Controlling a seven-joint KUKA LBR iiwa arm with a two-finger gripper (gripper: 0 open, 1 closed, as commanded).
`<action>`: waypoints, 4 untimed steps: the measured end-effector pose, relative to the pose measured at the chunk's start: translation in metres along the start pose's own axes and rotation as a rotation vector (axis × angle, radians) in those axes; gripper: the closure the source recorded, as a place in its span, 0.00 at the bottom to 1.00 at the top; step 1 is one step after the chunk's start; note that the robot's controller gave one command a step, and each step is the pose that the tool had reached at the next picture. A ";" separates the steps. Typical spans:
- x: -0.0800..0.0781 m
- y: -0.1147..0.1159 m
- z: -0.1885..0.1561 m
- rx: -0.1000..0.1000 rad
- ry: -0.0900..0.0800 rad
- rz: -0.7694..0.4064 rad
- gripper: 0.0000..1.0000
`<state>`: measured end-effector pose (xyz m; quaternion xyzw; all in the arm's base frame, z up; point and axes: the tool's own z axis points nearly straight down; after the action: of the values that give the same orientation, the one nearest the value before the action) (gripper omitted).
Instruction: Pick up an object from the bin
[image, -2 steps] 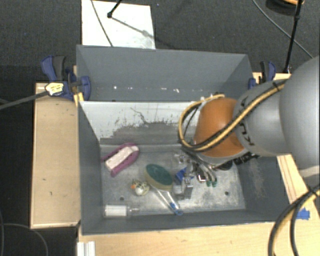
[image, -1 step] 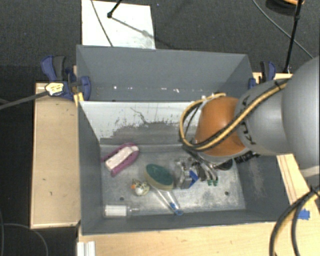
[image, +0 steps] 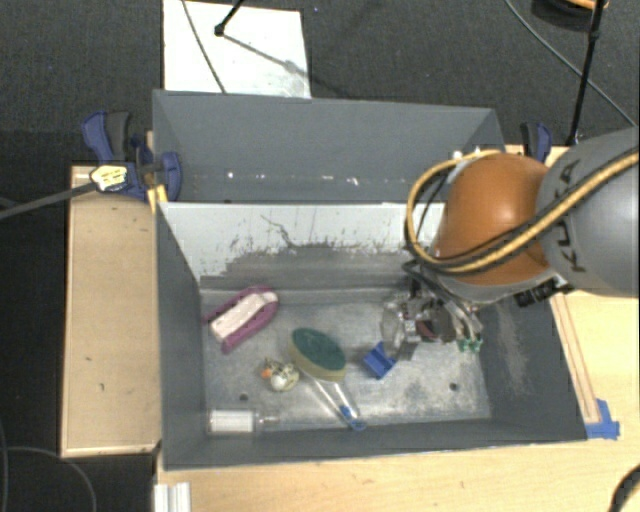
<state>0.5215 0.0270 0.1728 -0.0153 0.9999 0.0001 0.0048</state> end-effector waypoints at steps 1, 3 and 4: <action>0.002 0.001 0.004 0.000 0.007 -0.003 0.00; 0.023 -0.004 0.101 -0.002 0.002 0.182 1.00; 0.044 -0.012 -0.032 0.000 0.000 0.154 1.00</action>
Offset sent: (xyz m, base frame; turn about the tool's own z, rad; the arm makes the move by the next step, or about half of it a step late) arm 0.0000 0.0000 0.0000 0.0000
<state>0.4775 0.0136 0.2046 0.0614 0.9981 0.0007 0.0047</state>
